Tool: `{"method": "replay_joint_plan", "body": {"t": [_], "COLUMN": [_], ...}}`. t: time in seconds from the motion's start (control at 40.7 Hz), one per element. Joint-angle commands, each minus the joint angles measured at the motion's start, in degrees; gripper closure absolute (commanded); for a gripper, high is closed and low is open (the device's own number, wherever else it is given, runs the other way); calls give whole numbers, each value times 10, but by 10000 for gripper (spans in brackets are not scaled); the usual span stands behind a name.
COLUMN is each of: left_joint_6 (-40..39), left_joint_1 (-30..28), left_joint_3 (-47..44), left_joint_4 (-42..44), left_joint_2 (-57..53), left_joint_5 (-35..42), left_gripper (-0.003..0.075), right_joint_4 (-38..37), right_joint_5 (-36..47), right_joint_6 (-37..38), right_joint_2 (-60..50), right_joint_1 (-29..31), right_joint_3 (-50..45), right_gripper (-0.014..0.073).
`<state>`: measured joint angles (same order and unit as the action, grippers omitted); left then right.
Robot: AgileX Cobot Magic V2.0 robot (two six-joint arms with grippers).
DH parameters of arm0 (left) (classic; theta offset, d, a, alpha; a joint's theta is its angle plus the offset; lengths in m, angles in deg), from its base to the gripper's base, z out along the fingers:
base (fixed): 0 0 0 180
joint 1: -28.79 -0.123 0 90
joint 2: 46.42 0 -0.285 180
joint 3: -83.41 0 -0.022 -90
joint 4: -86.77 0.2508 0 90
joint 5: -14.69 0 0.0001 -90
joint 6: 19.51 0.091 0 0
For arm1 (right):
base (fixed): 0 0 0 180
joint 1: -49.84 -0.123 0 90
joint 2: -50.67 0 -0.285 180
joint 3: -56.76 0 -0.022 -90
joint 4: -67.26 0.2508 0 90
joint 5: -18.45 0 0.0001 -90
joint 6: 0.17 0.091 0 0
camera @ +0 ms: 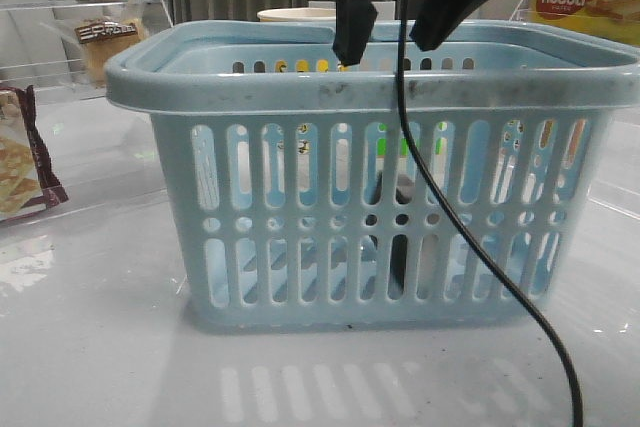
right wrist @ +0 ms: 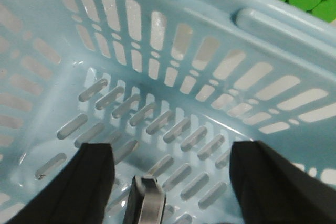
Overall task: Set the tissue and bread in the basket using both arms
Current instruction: 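Carry the tissue pack with the right gripper over the basket and release, then withdraw the open right gripper from the basket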
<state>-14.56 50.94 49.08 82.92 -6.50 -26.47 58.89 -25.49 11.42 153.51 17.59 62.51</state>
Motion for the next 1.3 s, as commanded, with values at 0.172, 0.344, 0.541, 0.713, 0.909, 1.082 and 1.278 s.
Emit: {"method": "replay_joint_plan", "body": {"t": [0.172,0.344,0.541,0.713,0.909,1.082,1.278], "left_joint_6": [0,0,0,0,0,0,0], "left_joint_1": [4,4,4,4,4,4,4], "left_joint_3": [17,17,17,17,17,17,17], "left_joint_4": [-7,-7,-7,-7,-7,-7,-7], "left_joint_2": [5,5,5,5,5,5,5], "left_joint_5": [47,47,47,47,47,47,51], "left_gripper": [213,213,213,213,213,213,213], "right_joint_4": [-53,-61,-61,-60,-60,-60,-60], "right_joint_5": [-17,-18,-20,-27,-44,-44,-51], "right_joint_6": [0,0,0,0,0,0,0], "right_joint_2": [-157,-276,-420,-529,-629,-679,-682], "right_joint_1": [0,0,0,0,0,0,0], "right_joint_3": [-9,-81,-185,-272,-346,-383,-396], "right_gripper": [22,22,22,22,22,22,22]}}
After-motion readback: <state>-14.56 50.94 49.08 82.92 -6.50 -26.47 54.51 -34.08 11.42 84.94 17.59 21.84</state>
